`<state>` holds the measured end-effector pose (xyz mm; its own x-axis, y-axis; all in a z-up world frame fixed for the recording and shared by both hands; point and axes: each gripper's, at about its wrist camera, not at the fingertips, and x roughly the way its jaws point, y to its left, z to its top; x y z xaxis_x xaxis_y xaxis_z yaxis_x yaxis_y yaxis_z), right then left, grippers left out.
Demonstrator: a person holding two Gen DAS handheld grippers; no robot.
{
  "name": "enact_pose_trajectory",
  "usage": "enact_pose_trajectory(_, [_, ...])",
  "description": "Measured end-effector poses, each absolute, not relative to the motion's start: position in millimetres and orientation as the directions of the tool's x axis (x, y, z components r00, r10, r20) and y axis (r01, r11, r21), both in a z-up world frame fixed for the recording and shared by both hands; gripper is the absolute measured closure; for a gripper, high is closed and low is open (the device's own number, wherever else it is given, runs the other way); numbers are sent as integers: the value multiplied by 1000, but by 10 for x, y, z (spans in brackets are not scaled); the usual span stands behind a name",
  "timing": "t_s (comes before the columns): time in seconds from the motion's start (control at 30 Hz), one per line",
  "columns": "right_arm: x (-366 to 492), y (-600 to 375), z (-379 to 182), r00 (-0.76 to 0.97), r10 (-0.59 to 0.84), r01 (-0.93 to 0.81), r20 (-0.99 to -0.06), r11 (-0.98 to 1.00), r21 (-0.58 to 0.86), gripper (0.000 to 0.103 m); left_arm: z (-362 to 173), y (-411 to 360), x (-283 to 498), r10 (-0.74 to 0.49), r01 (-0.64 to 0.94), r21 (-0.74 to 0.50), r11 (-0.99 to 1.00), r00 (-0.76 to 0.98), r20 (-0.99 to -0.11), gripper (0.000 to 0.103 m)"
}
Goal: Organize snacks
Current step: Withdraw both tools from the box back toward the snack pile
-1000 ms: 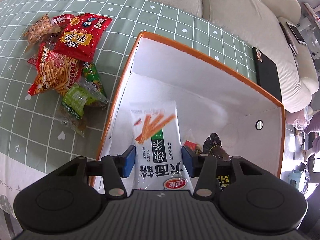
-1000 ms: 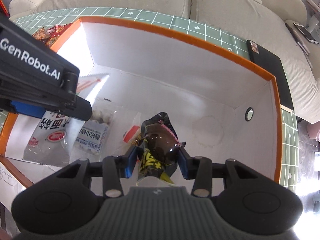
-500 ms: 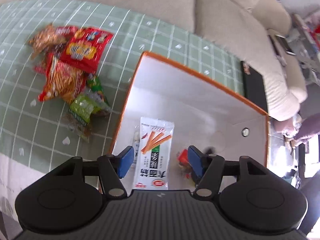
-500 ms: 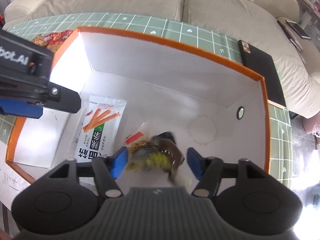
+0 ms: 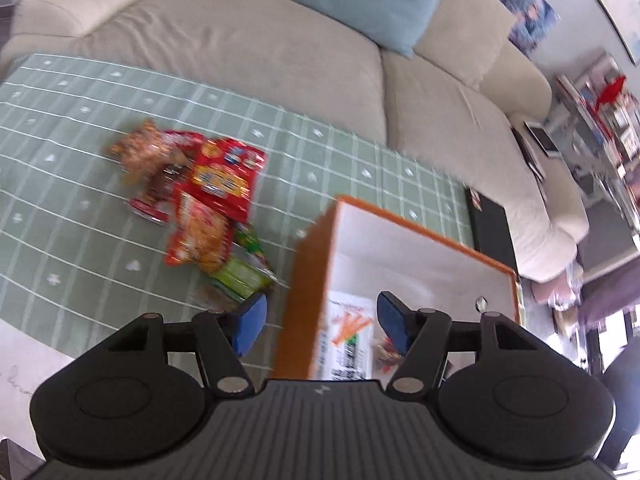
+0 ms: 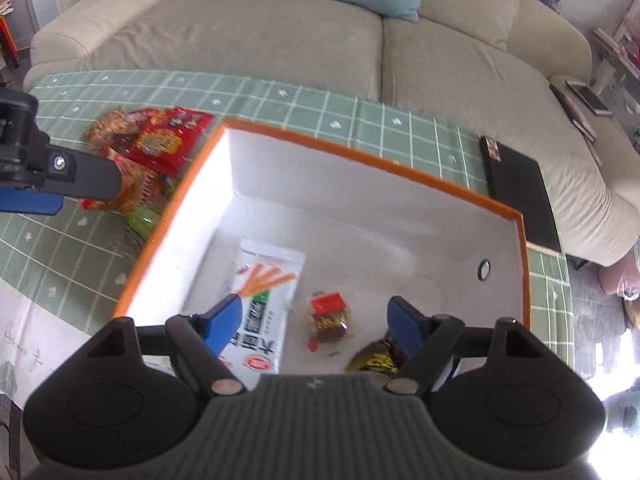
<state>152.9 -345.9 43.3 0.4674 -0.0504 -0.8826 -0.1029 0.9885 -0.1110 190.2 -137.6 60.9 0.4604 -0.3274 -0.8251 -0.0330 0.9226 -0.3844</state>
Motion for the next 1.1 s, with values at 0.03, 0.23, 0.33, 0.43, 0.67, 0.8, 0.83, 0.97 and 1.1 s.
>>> enact_pose_trajectory(0.03, [1523, -3385, 480, 480, -43, -109, -876, 988, -109, 23, 615, -1302, 1901, -320, -44, -384, 922, 469, -823, 29])
enact_pose_trajectory(0.23, [1518, -2928, 689, 541, 23, -153, -841, 986, -71, 22, 647, -780, 1863, -254, -89, -357, 930, 549, -796, 28])
enact_pose_trajectory(0.33, [1481, -2686, 738, 587, 52, -171, -808, 983, -61, 22, 648, -530, 1842, -222, -97, -338, 936, 583, -781, 28])
enact_pose_trajectory(0.43, [1415, -2461, 775, 637, 88, -196, -765, 979, -50, 22, 653, -311, 1803, -176, -72, -284, 956, 631, -756, 28])
enact_pose_trajectory(0.67, [1273, -2081, 654, 702, 122, -171, -701, 985, 1, 23, 553, 45, 1683, -155, 39, -182, 983, 709, -688, 29])
enact_pose_trajectory(0.8, [1166, -1853, 467, 747, 96, -149, -658, 988, -26, 34, 384, 150, 1656, -238, 117, -218, 969, 680, -694, 31])
enact_pose_trajectory(0.83, [1143, -1801, 421, 755, 89, -147, -650, 989, -35, 39, 341, 149, 1653, -257, 138, -224, 965, 672, -695, 33])
enact_pose_trajectory(0.97, [1062, -1616, 191, 772, 38, -114, -634, 990, -80, 47, 145, 59, 1622, -322, 224, -232, 947, 640, -698, 34])
enact_pose_trajectory(1.1, [1053, -1553, -67, 771, -35, -22, -636, 996, -81, 49, -35, -50, 1635, -332, 258, -213, 942, 633, -700, 38])
